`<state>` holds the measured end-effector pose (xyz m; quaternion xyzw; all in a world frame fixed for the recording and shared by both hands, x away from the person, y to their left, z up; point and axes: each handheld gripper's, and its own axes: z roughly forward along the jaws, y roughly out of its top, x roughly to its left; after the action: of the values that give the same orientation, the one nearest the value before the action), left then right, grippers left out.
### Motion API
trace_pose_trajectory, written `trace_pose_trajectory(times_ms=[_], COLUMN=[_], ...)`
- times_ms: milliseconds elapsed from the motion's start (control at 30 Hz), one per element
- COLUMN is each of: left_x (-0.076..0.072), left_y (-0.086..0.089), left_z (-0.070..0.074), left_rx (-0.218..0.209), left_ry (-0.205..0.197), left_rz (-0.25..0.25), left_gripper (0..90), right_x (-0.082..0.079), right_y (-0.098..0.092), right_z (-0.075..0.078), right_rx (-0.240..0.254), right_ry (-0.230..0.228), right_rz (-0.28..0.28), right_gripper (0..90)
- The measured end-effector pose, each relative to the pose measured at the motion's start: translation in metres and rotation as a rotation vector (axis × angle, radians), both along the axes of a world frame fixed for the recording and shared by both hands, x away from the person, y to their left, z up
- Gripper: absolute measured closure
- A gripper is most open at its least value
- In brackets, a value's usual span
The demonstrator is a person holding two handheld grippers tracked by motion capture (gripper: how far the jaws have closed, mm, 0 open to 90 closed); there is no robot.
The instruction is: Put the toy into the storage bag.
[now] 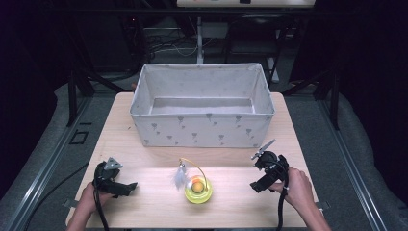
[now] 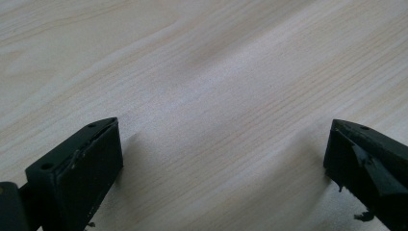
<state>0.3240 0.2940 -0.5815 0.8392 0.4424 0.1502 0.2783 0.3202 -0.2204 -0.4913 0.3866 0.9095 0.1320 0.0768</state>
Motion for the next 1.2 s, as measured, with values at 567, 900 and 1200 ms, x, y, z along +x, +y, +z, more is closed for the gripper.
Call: trace_pose_trajectory(times_ms=[567, 900, 1200], left_x=[0.0, -0.001, 0.0], left_y=[0.0, -0.001, -0.001], left_z=[0.0, 0.0, -0.001], left_rx=[-0.001, -0.006, -0.005], left_ry=[-0.002, -0.003, -0.007], left_rz=[0.001, 0.009, 0.006], left_gripper=[0.0, 0.0, 0.0], right_x=[-0.009, -0.014, -0.015], right_y=[0.021, 0.045, 0.065], right_z=[0.019, 0.034, 0.042], right_rx=[0.001, -0.021, 0.003], right_ry=[-0.021, -0.02, -0.001], right_rz=[0.078, 0.165, 0.234], right_gripper=[4.2, 1.2, 0.0])
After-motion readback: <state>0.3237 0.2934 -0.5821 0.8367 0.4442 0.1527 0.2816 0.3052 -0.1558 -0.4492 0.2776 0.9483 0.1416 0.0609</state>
